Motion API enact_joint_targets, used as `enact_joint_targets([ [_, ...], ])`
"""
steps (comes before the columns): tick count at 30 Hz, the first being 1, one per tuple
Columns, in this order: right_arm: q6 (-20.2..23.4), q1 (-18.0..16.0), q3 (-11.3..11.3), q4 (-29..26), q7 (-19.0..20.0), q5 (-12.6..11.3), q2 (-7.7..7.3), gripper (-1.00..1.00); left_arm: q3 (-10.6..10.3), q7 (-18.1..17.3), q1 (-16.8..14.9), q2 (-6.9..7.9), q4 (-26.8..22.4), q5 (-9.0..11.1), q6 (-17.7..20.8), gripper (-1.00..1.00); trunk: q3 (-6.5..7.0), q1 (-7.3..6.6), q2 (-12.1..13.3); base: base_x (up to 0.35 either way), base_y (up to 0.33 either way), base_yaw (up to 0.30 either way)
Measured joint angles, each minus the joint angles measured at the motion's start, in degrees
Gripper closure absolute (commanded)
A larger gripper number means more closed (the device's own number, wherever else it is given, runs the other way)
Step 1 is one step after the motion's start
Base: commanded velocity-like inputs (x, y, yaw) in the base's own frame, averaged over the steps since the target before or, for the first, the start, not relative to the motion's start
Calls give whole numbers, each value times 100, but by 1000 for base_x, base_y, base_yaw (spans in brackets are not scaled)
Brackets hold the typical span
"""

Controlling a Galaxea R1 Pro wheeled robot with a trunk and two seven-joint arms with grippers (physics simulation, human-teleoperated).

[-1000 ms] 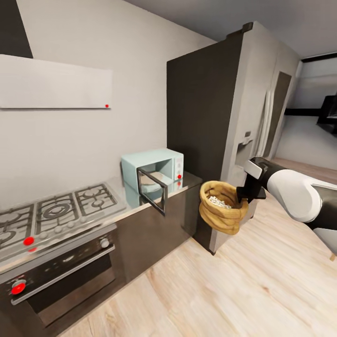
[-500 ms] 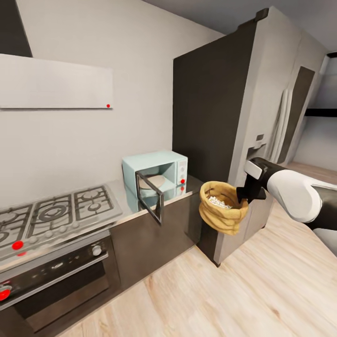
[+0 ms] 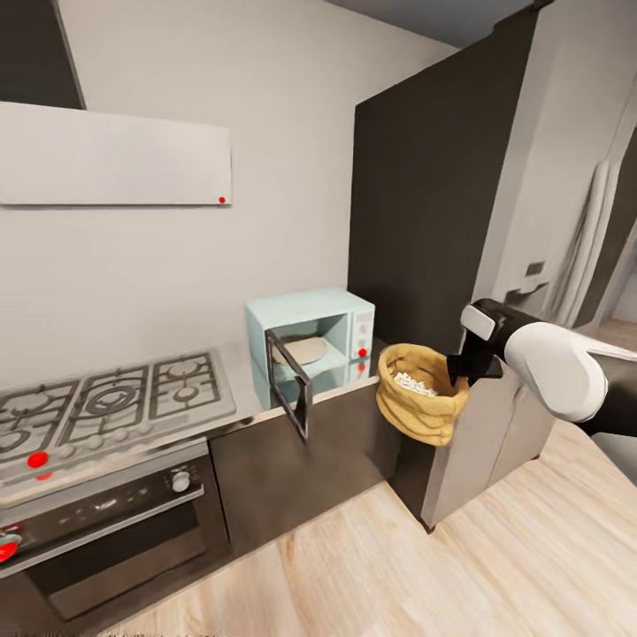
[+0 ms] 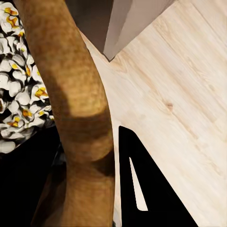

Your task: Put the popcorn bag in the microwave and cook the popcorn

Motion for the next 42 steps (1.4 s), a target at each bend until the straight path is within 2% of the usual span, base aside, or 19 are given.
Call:
enact_joint_targets([
  [10,0,0,-1,3,0,-3,0,100,0,0,0,-16,0,0,0,-100,0,1,0,3,-46,251],
  [16,0,-1,4,4,0,-1,1,100,0,0,0,-18,0,0,0,-100,0,1,-1,0,-289,247],
  [23,0,37,9,2,0,4,1,100,-1,0,0,-21,0,0,0,-100,0,1,0,0,-300,89],
  [42,-14,50,5,3,0,-1,1,100,-1,0,0,-27,0,0,0,-100,0,1,-1,0,-300,276],
])
